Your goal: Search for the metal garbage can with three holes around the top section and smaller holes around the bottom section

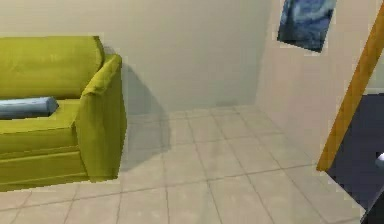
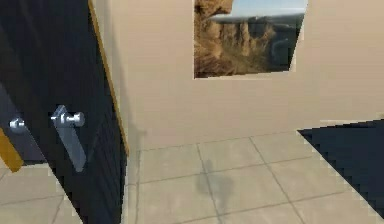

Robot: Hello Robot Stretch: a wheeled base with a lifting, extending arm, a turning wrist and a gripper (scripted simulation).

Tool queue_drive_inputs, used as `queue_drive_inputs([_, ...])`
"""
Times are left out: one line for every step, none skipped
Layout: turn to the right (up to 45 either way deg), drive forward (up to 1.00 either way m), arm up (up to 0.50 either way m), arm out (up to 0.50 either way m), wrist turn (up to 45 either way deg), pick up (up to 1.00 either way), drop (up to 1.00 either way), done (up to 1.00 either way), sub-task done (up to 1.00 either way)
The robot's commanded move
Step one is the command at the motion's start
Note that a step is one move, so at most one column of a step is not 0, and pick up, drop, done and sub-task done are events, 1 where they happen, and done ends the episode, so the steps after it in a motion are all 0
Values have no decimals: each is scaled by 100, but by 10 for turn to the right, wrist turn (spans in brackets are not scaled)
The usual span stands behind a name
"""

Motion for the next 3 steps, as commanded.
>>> queue_drive_inputs([0,65,0,0,0,0,0,0,0])
queue_drive_inputs([300,0,0,0,0,0,0,0,0])
queue_drive_inputs([0,45,0,0,0,0,0,0,0])
